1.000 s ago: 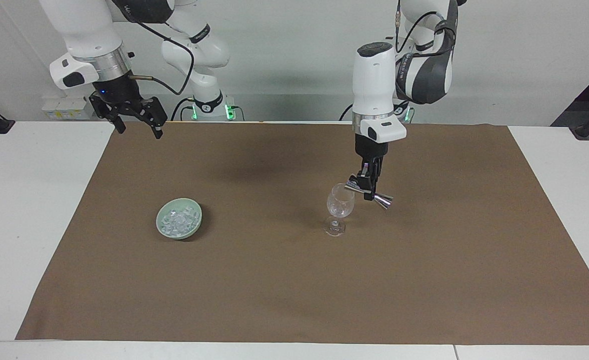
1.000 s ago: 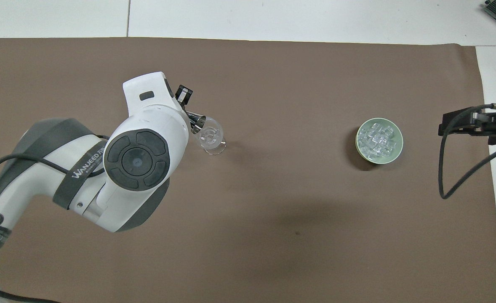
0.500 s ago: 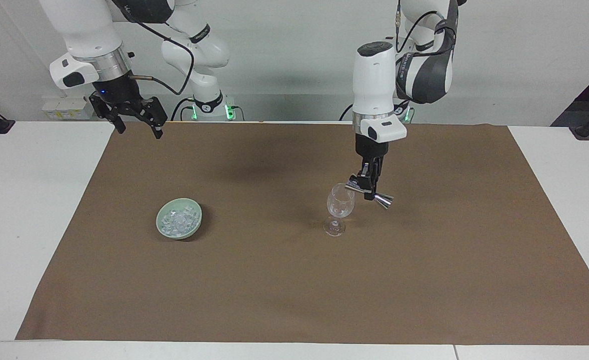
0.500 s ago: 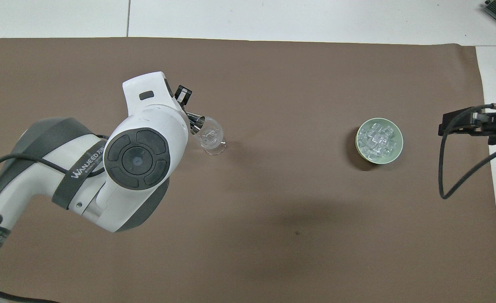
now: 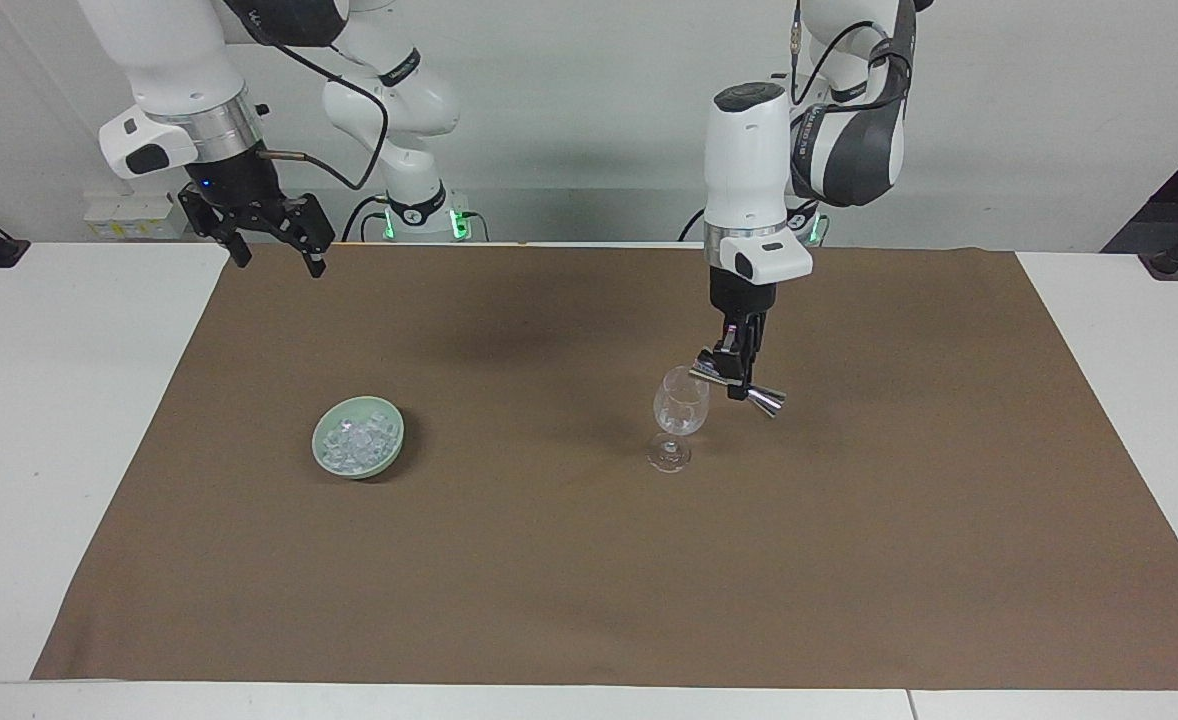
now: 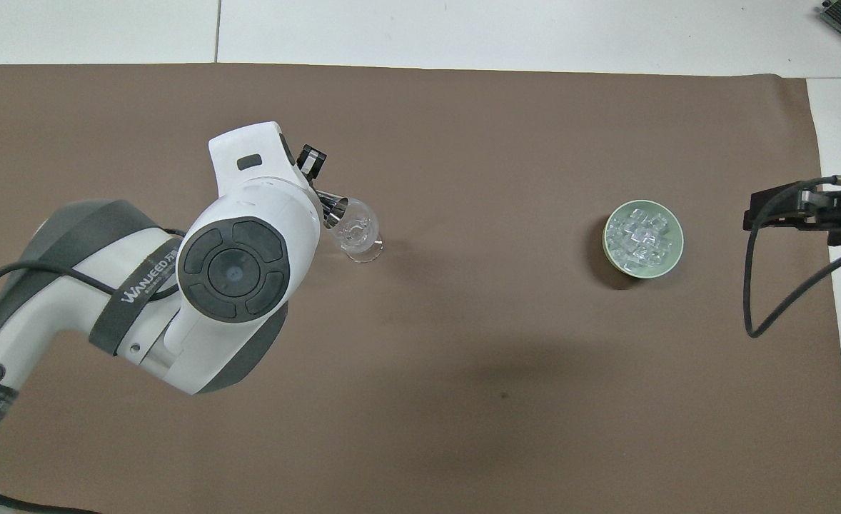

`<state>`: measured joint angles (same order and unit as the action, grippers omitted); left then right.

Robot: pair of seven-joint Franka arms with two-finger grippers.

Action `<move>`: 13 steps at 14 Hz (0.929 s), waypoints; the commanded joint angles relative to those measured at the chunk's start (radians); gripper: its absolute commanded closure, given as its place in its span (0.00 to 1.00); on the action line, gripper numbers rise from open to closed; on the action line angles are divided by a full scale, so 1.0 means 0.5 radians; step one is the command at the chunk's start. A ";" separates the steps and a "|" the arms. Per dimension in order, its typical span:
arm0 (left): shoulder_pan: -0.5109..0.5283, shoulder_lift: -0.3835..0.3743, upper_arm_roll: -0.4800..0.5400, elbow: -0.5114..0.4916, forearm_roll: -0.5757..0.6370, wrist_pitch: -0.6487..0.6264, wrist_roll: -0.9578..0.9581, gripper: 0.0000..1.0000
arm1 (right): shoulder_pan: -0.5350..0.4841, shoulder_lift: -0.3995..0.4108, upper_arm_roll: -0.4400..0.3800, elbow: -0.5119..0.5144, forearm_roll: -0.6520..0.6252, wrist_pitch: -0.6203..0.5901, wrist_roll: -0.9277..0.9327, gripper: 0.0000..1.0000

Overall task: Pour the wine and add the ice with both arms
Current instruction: 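Hold the metal cup tilted over the wine glass with the left gripper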

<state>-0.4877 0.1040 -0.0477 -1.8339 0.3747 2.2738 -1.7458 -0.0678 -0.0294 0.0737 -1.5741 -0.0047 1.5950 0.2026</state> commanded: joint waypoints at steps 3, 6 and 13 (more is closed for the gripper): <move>-0.034 0.016 0.028 0.075 0.039 -0.096 0.043 1.00 | -0.018 -0.003 0.009 0.004 0.046 -0.021 0.009 0.00; -0.049 0.053 0.028 0.100 0.033 -0.108 0.046 1.00 | -0.018 -0.003 0.009 0.004 0.046 -0.021 0.009 0.00; 0.003 0.031 0.043 0.131 -0.206 -0.133 0.077 1.00 | -0.027 0.001 0.009 0.007 0.046 0.010 0.015 0.00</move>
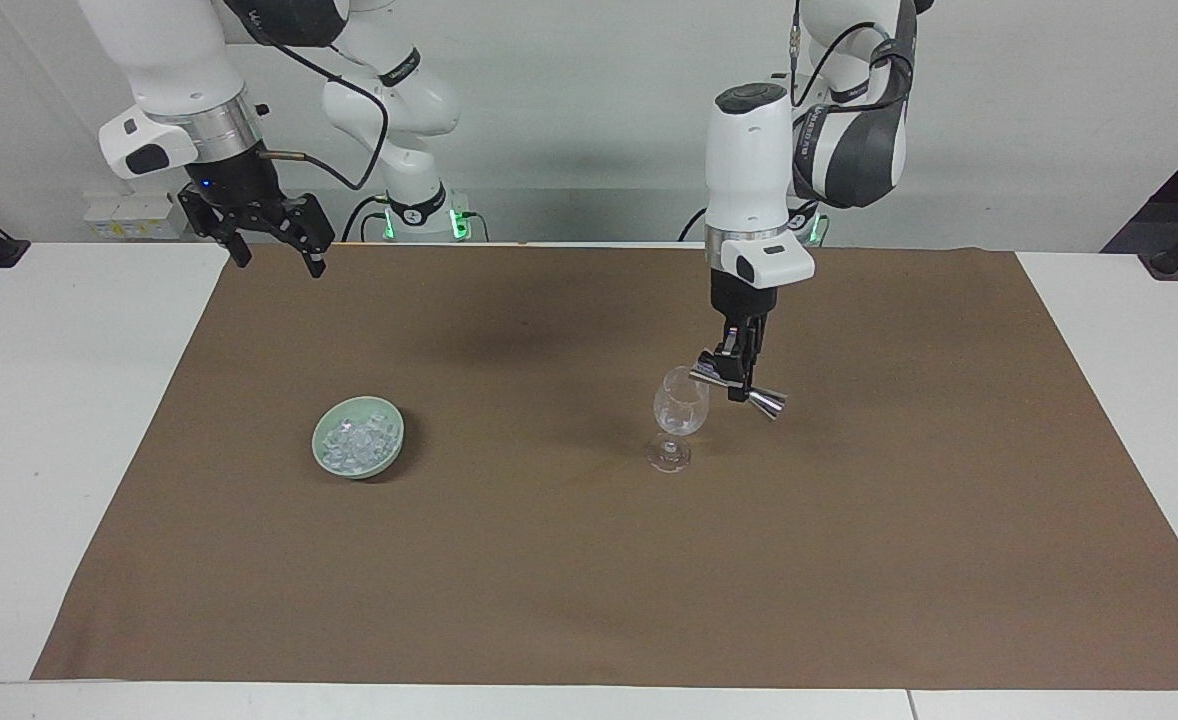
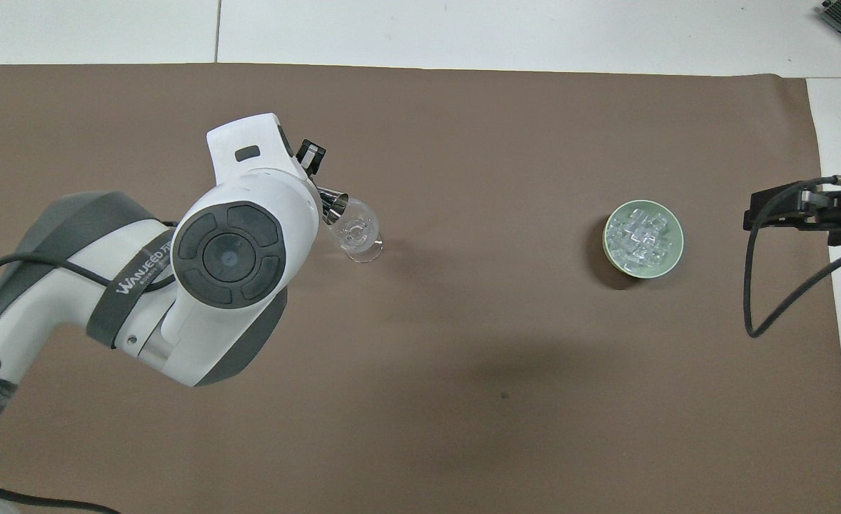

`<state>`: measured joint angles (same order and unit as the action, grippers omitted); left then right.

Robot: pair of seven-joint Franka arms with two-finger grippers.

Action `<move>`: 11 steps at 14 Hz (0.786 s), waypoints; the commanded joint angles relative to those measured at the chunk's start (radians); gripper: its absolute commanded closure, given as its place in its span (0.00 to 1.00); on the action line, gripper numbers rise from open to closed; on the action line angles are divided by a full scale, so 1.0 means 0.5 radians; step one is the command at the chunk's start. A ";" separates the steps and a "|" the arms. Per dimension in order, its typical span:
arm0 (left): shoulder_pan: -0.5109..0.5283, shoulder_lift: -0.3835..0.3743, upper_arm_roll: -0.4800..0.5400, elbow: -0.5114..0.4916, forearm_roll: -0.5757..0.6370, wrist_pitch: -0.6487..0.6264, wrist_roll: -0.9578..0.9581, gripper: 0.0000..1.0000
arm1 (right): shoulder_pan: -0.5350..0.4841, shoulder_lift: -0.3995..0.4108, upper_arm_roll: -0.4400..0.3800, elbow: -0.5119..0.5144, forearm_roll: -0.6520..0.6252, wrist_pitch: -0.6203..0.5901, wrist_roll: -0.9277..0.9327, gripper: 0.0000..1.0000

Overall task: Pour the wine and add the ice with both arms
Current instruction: 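Carry the metal cup back while the right gripper grasps the ice cup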

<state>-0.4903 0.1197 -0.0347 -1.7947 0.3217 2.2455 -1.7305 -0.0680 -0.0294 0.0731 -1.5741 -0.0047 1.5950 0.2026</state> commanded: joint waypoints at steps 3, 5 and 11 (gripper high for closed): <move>0.087 -0.025 0.039 0.070 -0.498 -0.085 0.065 1.00 | -0.030 0.004 0.010 -0.002 0.046 0.104 -0.009 0.00; 0.161 -0.028 0.039 0.080 -0.768 -0.088 0.120 1.00 | -0.033 0.007 0.010 -0.015 0.043 0.175 -0.101 0.00; 0.511 -0.031 0.039 0.049 -1.768 -0.104 0.496 1.00 | -0.036 -0.070 0.007 -0.226 0.006 0.332 -0.218 0.00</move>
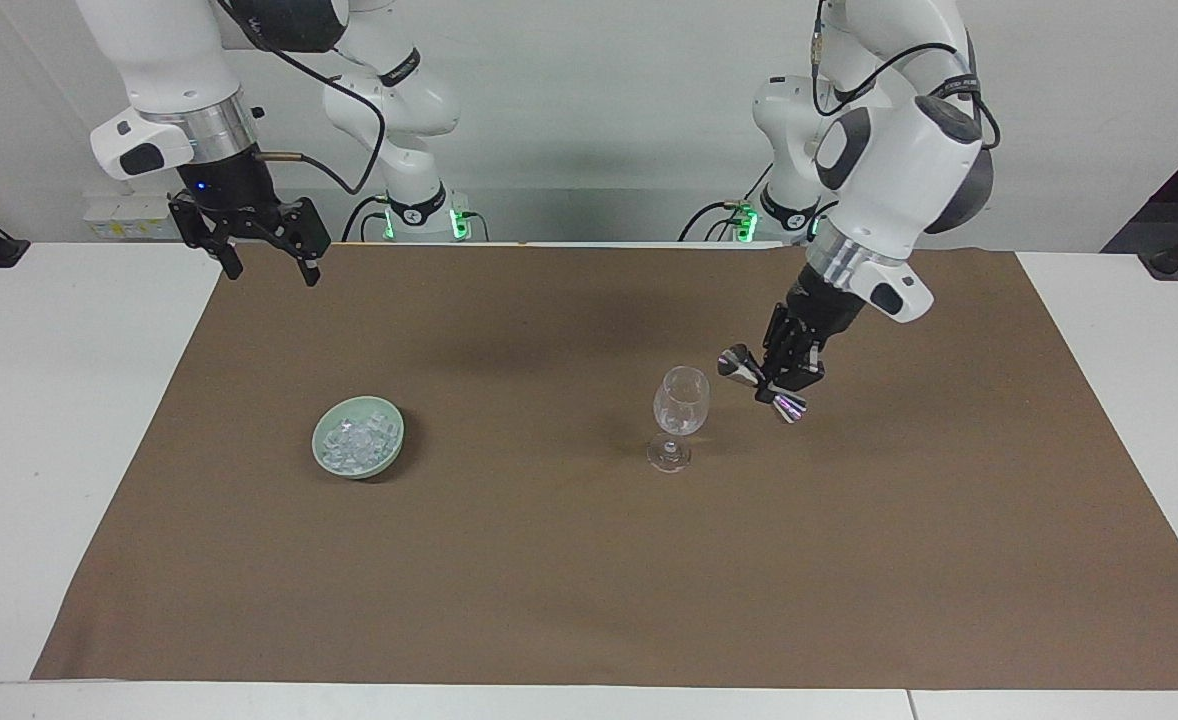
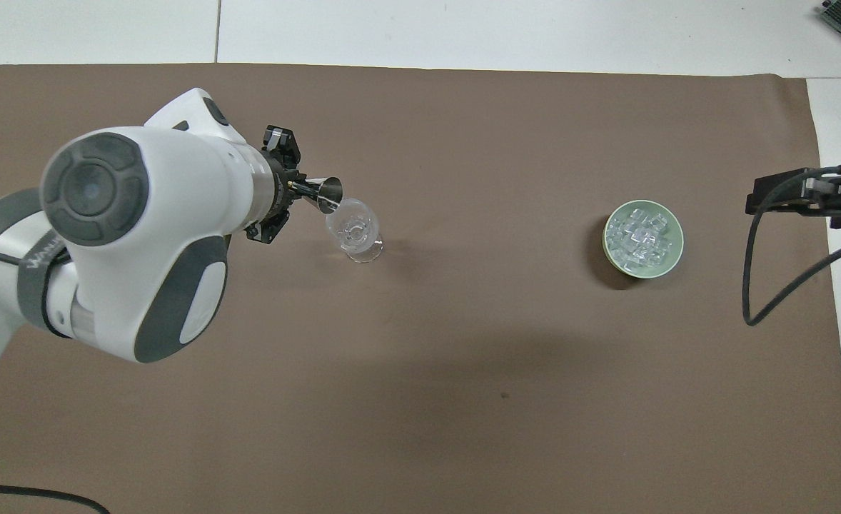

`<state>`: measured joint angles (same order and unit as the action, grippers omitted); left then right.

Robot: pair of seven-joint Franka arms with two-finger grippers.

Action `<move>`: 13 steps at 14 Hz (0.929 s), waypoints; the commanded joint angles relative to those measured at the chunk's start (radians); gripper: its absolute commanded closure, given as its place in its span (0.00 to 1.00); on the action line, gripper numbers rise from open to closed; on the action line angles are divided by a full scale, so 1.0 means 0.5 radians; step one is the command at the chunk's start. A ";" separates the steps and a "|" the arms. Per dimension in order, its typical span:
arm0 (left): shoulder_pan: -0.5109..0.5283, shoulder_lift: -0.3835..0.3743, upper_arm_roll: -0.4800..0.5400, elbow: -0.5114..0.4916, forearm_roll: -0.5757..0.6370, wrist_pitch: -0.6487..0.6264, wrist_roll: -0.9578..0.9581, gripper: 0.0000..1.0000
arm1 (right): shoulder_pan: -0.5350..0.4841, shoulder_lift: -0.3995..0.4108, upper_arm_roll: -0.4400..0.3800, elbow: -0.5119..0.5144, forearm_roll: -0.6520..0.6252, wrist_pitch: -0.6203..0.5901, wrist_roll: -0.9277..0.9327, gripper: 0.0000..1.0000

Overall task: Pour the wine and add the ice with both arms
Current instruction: 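Carry the metal cup back while the right gripper grasps the ice cup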

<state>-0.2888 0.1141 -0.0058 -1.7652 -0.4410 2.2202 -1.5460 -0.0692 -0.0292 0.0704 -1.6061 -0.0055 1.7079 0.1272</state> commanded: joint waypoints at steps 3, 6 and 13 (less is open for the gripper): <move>0.264 -0.007 -0.019 -0.037 -0.556 -0.111 0.355 1.00 | -0.033 -0.055 0.016 -0.370 -0.007 0.299 -0.076 0.00; 0.497 0.039 -0.019 -0.114 -0.994 -0.285 0.707 1.00 | -0.012 -0.046 0.013 -0.594 -0.050 0.489 -0.067 0.00; 0.848 0.244 -0.022 -0.243 -1.510 -0.394 0.913 1.00 | -0.021 0.239 0.013 -0.945 -0.078 1.164 -0.061 0.00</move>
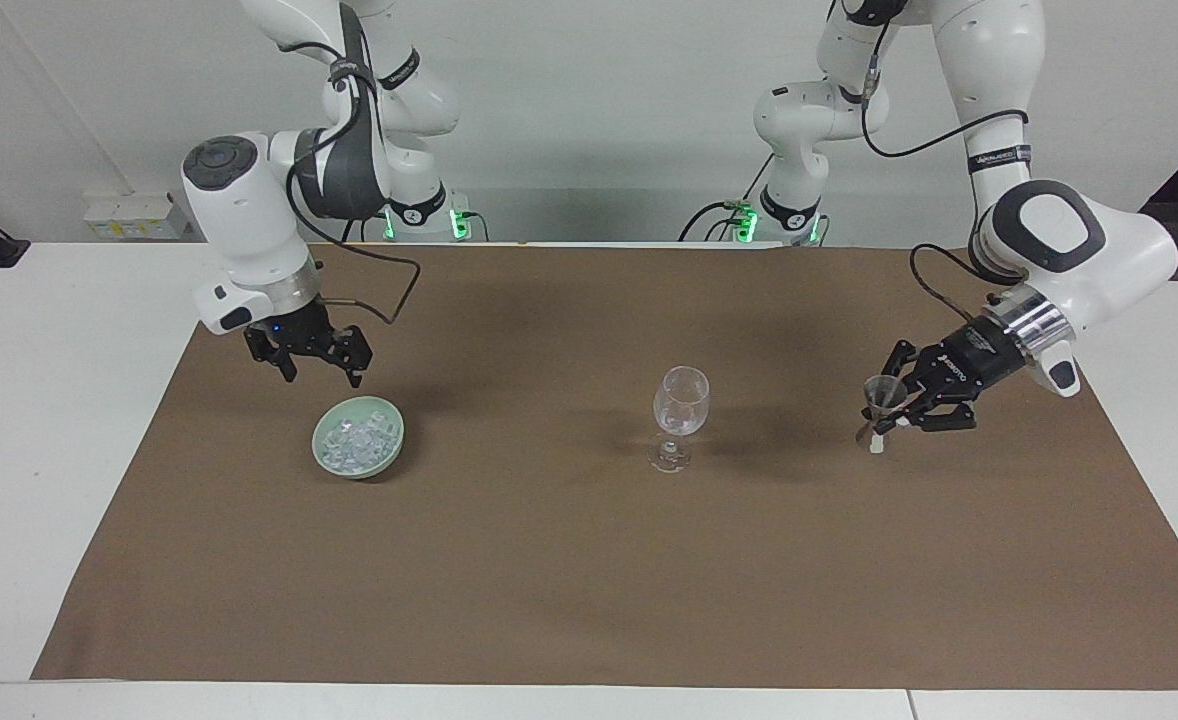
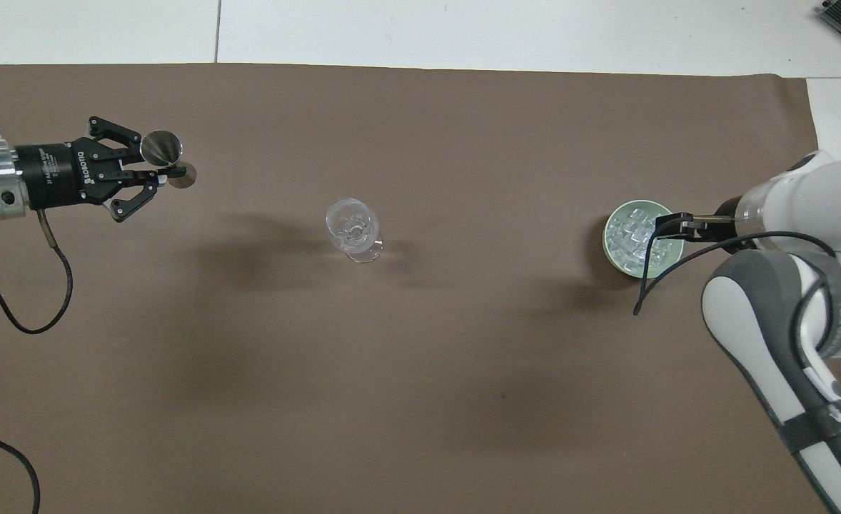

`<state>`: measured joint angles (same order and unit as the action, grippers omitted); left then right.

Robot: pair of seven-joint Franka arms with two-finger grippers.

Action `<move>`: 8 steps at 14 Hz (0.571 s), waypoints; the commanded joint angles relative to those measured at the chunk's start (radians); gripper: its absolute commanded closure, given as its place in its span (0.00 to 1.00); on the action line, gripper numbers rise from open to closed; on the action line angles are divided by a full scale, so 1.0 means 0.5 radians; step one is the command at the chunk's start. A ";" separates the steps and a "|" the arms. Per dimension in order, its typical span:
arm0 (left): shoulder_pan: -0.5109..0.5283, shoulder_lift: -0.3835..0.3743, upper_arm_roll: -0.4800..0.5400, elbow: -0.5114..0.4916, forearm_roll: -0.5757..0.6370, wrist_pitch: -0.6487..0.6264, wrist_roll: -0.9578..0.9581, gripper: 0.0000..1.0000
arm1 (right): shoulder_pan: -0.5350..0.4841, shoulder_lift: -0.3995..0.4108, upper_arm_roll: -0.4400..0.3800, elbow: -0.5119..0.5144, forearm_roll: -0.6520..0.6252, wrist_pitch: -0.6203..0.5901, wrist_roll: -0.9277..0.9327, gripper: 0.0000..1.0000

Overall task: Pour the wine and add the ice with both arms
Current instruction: 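Carry the metal cup back while the right gripper grasps the ice cup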

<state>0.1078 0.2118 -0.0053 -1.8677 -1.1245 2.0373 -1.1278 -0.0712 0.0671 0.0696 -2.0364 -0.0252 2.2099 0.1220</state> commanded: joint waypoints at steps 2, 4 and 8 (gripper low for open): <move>0.109 0.110 -0.020 -0.093 -0.245 -0.022 0.126 1.00 | -0.011 0.108 0.014 -0.103 -0.048 0.252 -0.051 0.00; 0.180 0.205 -0.023 -0.109 -0.294 -0.040 0.129 1.00 | -0.005 0.163 0.014 -0.109 -0.063 0.305 -0.051 0.00; 0.300 0.297 -0.023 -0.161 -0.389 -0.092 0.133 1.00 | 0.029 0.209 0.014 -0.118 -0.097 0.357 -0.041 0.16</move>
<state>0.2296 0.3609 -0.0070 -1.9252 -1.2820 2.0164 -1.0767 -0.0664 0.1657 0.0738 -2.0792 -0.0559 2.3534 0.1213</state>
